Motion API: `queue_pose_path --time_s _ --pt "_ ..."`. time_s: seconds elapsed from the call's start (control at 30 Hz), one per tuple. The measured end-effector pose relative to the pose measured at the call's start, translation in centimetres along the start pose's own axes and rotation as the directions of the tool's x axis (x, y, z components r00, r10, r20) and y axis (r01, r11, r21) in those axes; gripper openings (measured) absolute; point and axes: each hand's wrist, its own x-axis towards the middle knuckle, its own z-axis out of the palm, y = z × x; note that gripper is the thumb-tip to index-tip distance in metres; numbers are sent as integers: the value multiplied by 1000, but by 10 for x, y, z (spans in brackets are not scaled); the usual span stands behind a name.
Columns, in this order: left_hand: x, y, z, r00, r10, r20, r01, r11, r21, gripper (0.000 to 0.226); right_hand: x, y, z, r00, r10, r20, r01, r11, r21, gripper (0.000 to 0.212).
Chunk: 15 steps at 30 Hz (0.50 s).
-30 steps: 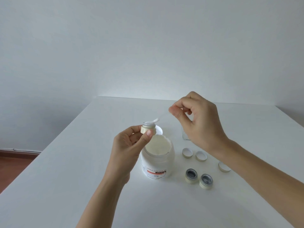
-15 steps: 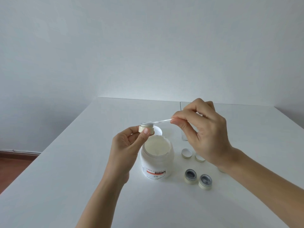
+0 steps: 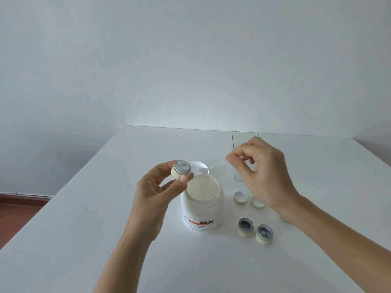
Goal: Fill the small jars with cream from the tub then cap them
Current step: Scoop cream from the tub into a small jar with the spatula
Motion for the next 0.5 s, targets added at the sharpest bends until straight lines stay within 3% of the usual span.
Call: queue_pose_path --time_s 0.17,0.3,0.37,0.5 --pt "-4 0 -3 999 -14 39 15 999 -44 43 -4 0 17 959 -105 264 180 943 -278 17" --pt "-6 1 -4 999 -32 7 32 996 -82 38 1 -4 27 905 -92 415 258 894 -365 24" --pt "-7 2 -5 999 -36 -6 35 998 -58 30 2 -8 31 898 -54 436 224 909 -350 26" --pt "-7 1 -8 999 -39 -31 39 999 -6 36 4 -8 30 885 121 450 -16 973 -229 31"
